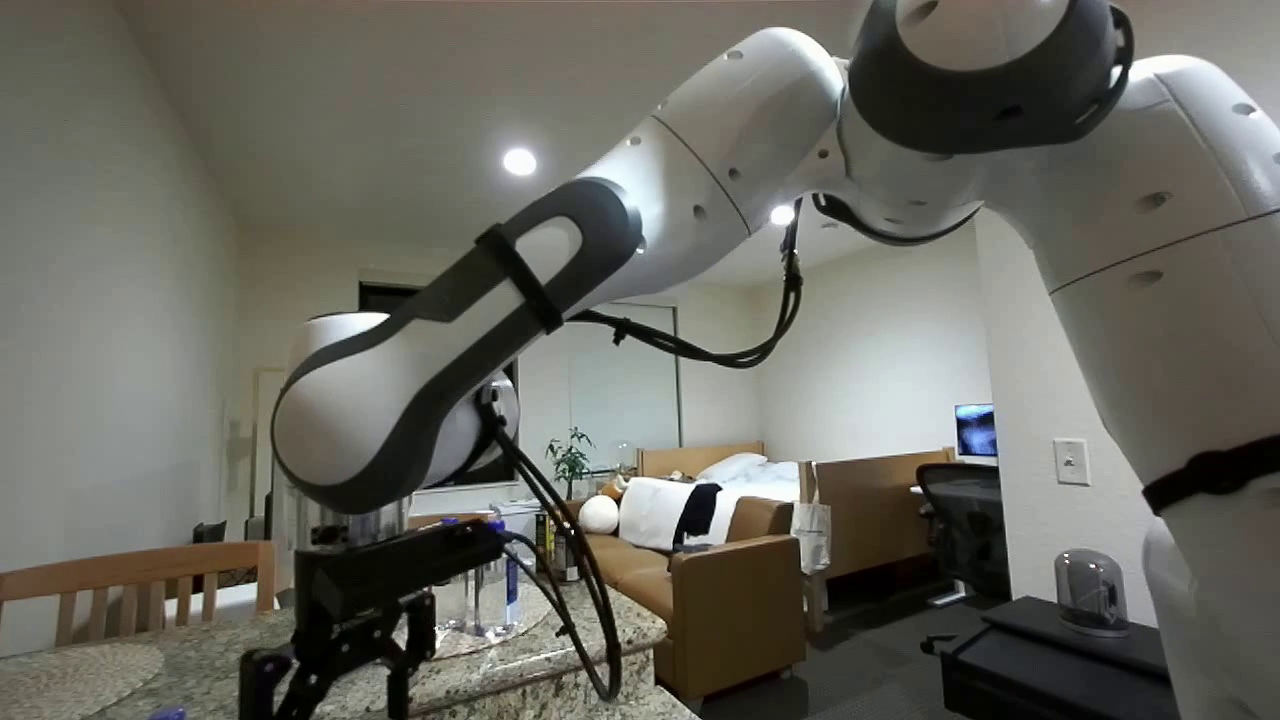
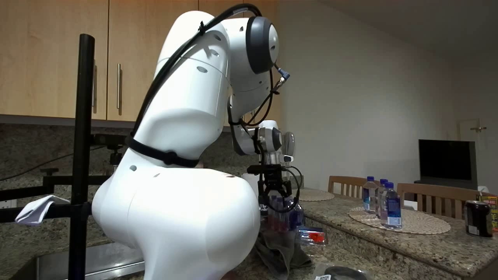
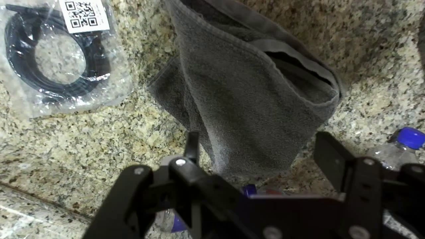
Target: Move the Gray towel to the left
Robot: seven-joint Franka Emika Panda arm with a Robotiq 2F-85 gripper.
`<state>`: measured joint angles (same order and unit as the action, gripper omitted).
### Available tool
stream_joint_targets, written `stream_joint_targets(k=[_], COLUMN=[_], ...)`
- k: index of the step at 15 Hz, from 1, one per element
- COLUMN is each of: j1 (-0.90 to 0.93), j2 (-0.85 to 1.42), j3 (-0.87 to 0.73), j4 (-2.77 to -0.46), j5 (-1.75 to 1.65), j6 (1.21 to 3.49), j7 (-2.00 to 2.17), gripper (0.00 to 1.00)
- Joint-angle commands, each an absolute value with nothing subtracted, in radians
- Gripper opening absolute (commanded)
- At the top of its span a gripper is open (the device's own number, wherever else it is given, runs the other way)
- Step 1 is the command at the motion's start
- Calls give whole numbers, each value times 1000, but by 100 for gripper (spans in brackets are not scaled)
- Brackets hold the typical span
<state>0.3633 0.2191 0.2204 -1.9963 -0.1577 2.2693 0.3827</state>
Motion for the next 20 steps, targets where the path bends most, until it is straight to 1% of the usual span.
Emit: stream_joint_targets(k=[1,6,9,11,17,19,20], j1=[298,228,199,182,104,81,69], j2=[93,-48,-104,-119,-174,-193,-206], j3=[243,220,175,148,91,74,65], j4=[-2086,-2150,-2179,-2193,-2279,-2279,-2264], j5=[-13,223,266,207,-111,-155,-158], j6=[2258,2185,2112,2070,2222,2190,2132], j7=[187,-164,-312,-338,-209,-170,-148], gripper=[100,100,100,100,100,100,100])
